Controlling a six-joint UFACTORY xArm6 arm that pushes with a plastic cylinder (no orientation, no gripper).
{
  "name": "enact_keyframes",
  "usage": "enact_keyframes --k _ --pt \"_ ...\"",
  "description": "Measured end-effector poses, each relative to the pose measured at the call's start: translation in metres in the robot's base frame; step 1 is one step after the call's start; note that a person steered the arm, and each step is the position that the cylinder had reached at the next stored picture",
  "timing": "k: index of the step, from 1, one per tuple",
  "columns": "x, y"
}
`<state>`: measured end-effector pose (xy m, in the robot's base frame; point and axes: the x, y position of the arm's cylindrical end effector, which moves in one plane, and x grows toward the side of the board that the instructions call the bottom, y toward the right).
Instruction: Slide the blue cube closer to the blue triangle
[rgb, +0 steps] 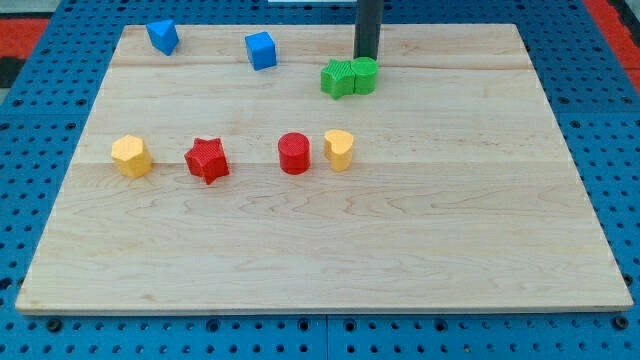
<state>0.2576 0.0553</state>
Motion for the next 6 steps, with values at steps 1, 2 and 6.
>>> enact_keyframes --k 1,2,6 --pt "-0.002 -0.026" --pt "-0.002 -0.067" --pt "-0.036 -0.229"
